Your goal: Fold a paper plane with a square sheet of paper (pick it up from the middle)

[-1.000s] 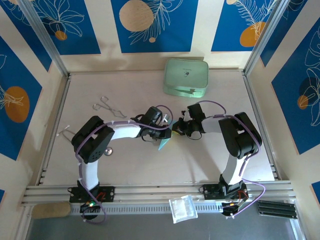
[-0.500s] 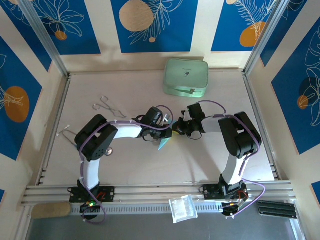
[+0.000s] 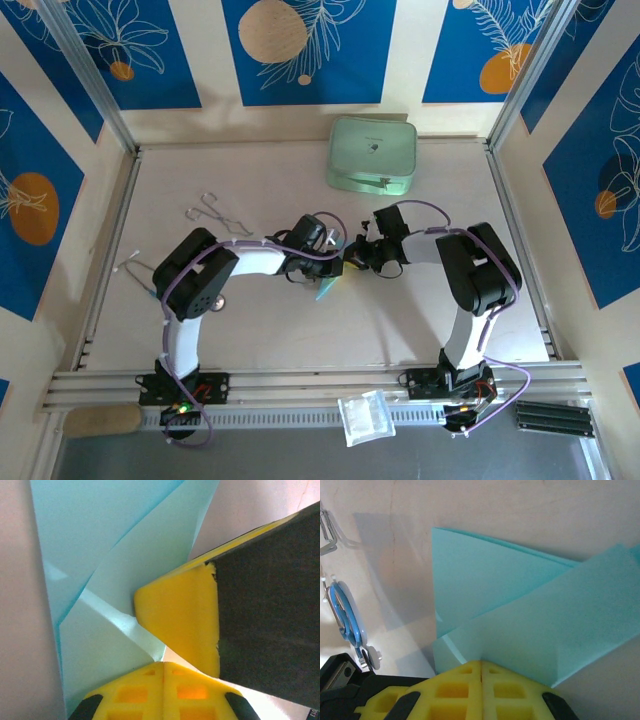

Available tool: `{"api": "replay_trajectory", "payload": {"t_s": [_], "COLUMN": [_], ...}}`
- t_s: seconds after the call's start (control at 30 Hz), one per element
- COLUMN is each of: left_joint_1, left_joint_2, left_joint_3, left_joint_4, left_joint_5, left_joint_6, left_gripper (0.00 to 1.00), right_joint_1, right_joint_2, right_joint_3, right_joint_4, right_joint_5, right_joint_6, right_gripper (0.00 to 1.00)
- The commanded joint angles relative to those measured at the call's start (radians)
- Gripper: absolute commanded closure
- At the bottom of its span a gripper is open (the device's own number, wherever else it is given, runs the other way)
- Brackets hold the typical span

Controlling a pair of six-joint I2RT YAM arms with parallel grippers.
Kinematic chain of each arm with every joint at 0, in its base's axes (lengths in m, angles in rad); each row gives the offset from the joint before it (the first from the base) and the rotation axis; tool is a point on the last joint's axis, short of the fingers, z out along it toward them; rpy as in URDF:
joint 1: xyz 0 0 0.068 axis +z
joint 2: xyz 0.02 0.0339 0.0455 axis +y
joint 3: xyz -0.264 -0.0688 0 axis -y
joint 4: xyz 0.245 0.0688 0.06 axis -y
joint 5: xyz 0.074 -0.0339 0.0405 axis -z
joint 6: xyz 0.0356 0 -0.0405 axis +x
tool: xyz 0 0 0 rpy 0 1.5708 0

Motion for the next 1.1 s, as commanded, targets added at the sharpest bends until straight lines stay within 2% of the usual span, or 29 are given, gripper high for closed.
{"api": "replay_trajectory", "payload": {"t_s": [0.0,0.5,0.77,0.93,1.07], "left_joint_1": [-0.003,-0.025,-0.030,-0.028,0.001], "left_joint_2": [-0.025,-0.196,-0.254,-0.291,-0.337], "left_joint_3": [-0.040,-0.212,-0.192,-0.148,-0.174], "left_joint_4": [-0.179,-0.277,-0.336,-0.283,-0.200], "left_joint_5": [-0.009,0.021,0.019,-0.035,-0.099], "left_joint_6": [0.027,0.060,0.097,0.064,-0.001], "left_gripper": [0.95,0.95,0.95,0.93,0.87], "right_joint_1": [-0.006,-0.013,-0.012,-0.012,-0.001], "right_joint_2": [0.049,0.057,0.051,0.031,-0.040], "right_joint_3": [-0.004,0.012,0.016,0.027,0.076], "right_joint_4": [-0.118,-0.148,-0.153,-0.146,-0.176], "right_joint_5": [0.098,0.112,0.102,0.076,0.017], "right_joint_6": [-0.019,-0.023,-0.029,-0.043,-0.073], "right_gripper": [0.94,0.94,0.94,0.93,0.85]}}
